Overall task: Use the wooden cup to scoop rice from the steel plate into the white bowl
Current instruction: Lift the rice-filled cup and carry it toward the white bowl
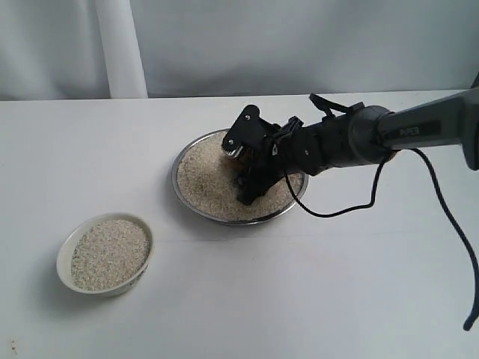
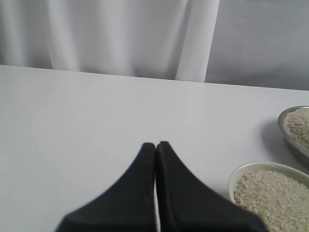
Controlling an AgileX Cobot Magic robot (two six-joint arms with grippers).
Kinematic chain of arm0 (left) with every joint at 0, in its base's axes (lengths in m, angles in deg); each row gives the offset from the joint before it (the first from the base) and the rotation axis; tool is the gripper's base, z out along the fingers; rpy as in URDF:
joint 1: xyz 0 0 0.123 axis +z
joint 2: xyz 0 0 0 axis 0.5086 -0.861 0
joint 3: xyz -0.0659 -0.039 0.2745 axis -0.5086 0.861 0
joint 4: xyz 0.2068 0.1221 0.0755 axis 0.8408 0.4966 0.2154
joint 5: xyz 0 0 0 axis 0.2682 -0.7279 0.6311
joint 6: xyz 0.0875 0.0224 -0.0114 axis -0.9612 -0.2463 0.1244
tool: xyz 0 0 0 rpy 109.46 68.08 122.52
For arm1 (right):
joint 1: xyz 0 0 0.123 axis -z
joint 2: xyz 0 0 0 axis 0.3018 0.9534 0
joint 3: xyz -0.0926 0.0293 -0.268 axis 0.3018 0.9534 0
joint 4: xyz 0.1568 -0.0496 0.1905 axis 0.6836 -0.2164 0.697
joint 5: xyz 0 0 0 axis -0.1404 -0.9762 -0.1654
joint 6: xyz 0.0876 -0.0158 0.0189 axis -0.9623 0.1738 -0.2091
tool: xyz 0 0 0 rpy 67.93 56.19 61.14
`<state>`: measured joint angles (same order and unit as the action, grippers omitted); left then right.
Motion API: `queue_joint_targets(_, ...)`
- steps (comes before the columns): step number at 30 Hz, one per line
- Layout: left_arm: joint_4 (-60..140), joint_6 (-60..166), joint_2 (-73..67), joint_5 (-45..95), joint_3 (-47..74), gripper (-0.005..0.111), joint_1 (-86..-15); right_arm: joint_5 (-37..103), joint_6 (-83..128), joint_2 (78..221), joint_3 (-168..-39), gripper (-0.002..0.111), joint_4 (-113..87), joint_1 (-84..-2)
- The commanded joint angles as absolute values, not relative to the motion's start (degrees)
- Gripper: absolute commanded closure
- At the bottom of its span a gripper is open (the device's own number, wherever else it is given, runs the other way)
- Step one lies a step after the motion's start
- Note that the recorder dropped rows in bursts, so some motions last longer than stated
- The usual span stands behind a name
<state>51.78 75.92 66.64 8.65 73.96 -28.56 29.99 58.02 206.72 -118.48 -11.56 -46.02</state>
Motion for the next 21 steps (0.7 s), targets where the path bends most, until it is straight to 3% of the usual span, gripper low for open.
queue_joint_targets(1, 51.49, 76.15, 66.63, 9.03, 74.07, 0.107, -28.83, 30.65, 59.27, 205.19, -115.68, 0.108, -7.38, -45.51)
queue_joint_targets(21, 51.49, 76.15, 66.63, 9.03, 74.07, 0.107, -28.83, 33.69, 57.87, 188.16, -115.68, 0.108, 0.78, -45.88)
